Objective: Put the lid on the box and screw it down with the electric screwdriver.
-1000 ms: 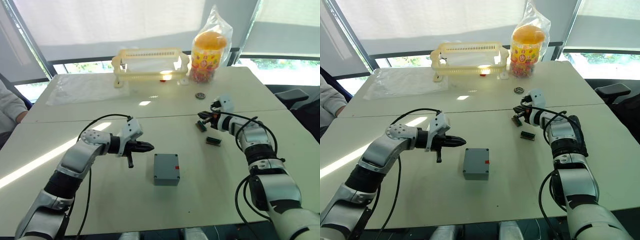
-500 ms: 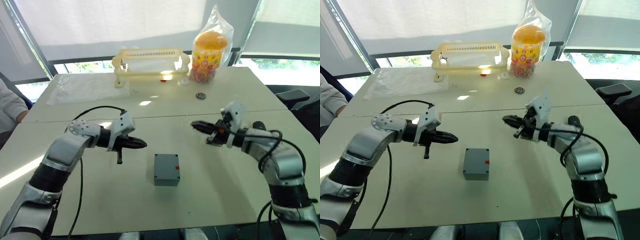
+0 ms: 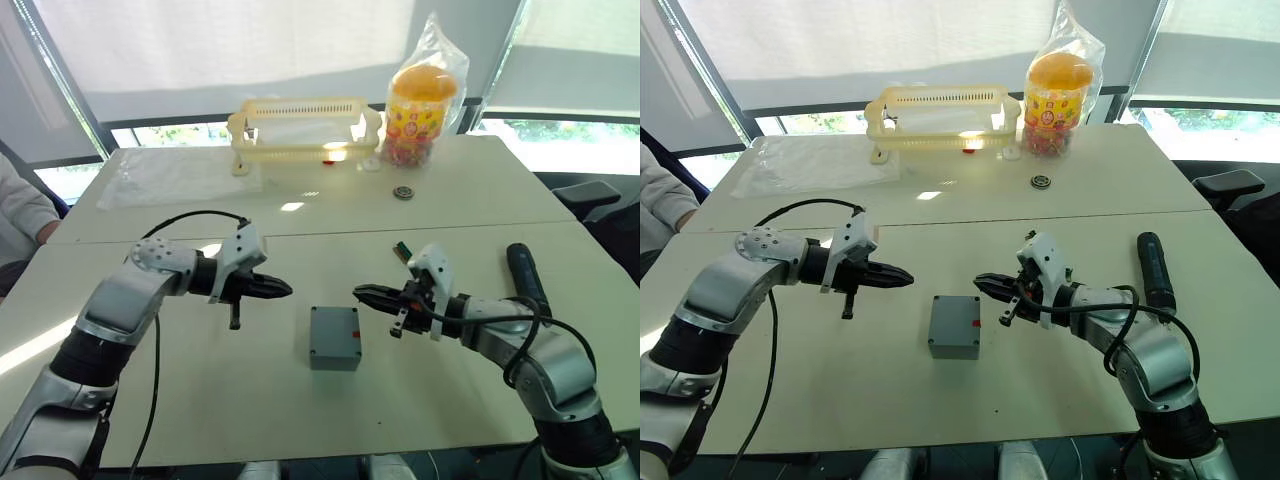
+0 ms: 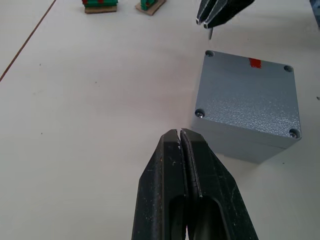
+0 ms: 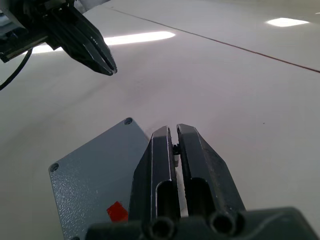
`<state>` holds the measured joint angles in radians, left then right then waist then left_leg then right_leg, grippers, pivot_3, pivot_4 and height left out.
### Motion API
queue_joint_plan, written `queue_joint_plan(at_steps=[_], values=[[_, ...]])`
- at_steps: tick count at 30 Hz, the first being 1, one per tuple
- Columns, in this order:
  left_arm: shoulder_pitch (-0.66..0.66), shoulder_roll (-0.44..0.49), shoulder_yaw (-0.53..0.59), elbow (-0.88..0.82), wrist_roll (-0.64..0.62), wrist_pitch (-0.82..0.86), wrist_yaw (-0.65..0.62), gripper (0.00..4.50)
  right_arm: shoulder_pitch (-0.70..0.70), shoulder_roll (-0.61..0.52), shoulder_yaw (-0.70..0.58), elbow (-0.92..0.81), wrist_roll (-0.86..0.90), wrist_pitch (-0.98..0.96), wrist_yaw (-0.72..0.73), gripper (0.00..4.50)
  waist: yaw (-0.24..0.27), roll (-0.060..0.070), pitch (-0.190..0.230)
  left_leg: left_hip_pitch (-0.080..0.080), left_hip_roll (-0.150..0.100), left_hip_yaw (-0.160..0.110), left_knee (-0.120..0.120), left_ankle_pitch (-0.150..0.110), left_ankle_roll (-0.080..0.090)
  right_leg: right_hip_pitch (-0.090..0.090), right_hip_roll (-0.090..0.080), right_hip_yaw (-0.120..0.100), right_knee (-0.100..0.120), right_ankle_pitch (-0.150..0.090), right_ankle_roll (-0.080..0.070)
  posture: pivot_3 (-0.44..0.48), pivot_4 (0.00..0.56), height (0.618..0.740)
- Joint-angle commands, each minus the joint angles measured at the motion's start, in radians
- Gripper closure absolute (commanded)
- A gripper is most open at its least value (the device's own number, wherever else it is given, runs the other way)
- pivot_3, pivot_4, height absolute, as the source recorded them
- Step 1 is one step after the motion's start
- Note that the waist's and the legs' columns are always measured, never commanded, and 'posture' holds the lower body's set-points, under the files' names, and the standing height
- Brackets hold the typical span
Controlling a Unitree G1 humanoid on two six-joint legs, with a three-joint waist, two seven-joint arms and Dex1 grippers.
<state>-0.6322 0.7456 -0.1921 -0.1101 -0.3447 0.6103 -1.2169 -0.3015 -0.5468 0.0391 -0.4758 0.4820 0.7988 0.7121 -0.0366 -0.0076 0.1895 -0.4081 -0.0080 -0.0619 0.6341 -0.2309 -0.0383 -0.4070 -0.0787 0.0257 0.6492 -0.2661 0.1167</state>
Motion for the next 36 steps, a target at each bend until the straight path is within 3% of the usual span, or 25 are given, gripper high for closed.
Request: queue_joint_plan(at_steps=[1, 36], values=[[0.002, 0.008, 0.012, -0.036, -0.010, -0.002, 0.000, 4.50, -0.006, 0.004, -0.001, -0.038, 0.017, -0.023, -0.003, 4.44, 0.000, 0.000, 0.000, 0.000, 0.000, 0.000, 0.000, 0.000, 0.000, 0.000, 0.000, 0.000, 0.000, 0.000, 0.000, 0.000, 0.150, 0.740], [0.004, -0.012, 0.005, -0.040, -0.005, 0.005, 0.026, 4.50, 0.005, -0.016, 0.076, 0.067, -0.057, -0.127, 0.014, 4.44, 0.001, 0.000, 0.000, 0.000, 0.000, 0.000, 0.000, 0.000, 0.000, 0.000, 0.000, 0.000, 0.000, 0.000, 0.000, 0.000, 0.150, 0.740]])
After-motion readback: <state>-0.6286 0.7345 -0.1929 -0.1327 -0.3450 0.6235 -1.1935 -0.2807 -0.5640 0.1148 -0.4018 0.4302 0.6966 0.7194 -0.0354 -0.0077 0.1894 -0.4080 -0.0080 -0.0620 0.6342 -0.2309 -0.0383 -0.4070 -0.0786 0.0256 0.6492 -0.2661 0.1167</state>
